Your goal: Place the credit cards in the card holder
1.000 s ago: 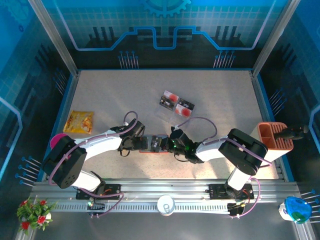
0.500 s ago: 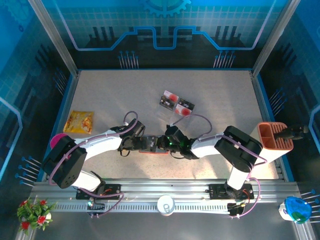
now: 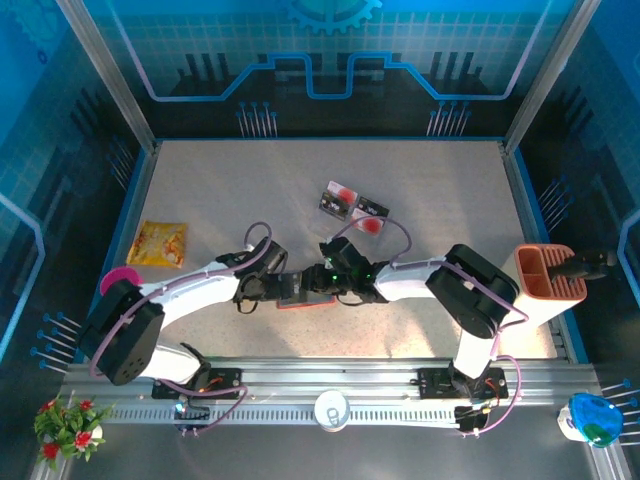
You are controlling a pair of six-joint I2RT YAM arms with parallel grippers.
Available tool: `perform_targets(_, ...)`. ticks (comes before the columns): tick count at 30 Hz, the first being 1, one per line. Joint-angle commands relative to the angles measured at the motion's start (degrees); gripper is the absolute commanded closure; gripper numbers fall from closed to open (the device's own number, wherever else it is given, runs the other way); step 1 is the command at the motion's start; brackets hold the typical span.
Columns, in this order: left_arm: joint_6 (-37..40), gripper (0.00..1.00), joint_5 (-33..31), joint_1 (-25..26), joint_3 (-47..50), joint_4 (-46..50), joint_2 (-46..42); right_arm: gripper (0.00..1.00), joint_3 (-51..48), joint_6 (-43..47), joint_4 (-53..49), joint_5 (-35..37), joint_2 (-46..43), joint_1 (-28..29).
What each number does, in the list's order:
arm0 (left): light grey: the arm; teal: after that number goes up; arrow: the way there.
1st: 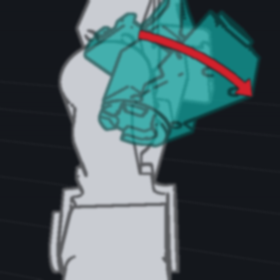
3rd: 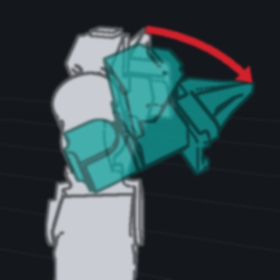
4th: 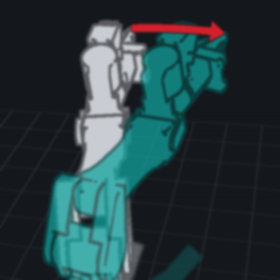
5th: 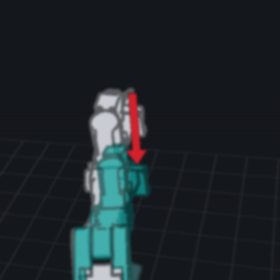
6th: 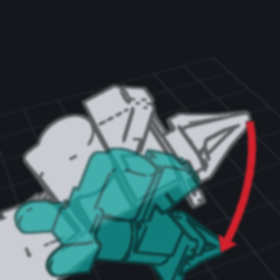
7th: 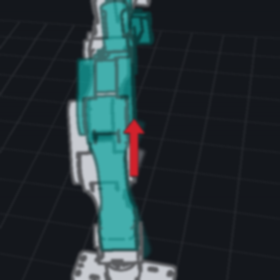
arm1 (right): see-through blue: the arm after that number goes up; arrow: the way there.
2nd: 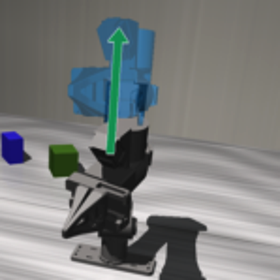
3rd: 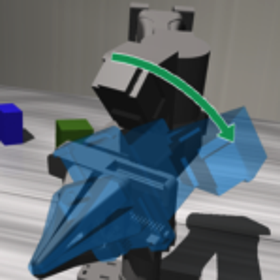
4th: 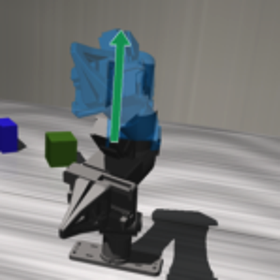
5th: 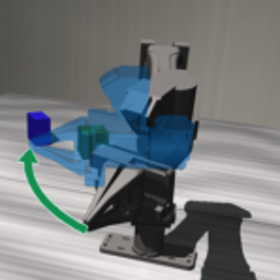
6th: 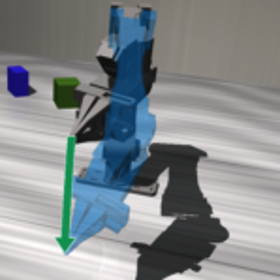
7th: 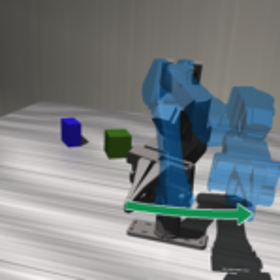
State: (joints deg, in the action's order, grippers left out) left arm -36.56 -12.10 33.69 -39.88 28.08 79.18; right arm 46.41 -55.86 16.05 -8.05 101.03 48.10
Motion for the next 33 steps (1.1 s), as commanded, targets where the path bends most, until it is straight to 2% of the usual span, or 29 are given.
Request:
perform_targets(1,-2.26,0.01,0.67,-0.93,-2.44,3.28,-3.03,0.69,2.62,6.96,-8.33,-2.57,-3.94,-1.09)
perform_targets(4,-3.38,0.01,0.59,-2.20,-2.77,4.07,-3.18,0.74,5.50,10.76,-12.54,-2.73,-4.18,-1.10)
perform_targets(10,-5.18,0.01,-2.23,-3.22,-3.01,6.86,-0.37,0.92,10.26,15.77,-16.34,-4.61,-0.78,-0.73)
perform_targets(16,-6.91,0.01,-4.03,-3.50,-2.22,7.88,1.33,0.99,13.84,18.41,-18.42,-5.55,3.14,-0.11)
perform_targets(22,-8.25,0.01,-5.24,-3.55,-1.07,8.14,1.33,1.00,15.19,19.46,-19.12,-6.23,5.48,-0.02)
perform_targets(33,-6.71,0.01,-1.82,-3.63,-0.88,4.69,7.35,1.00,17.49,20.85,-21.97,-6.83,9.14,0.77)
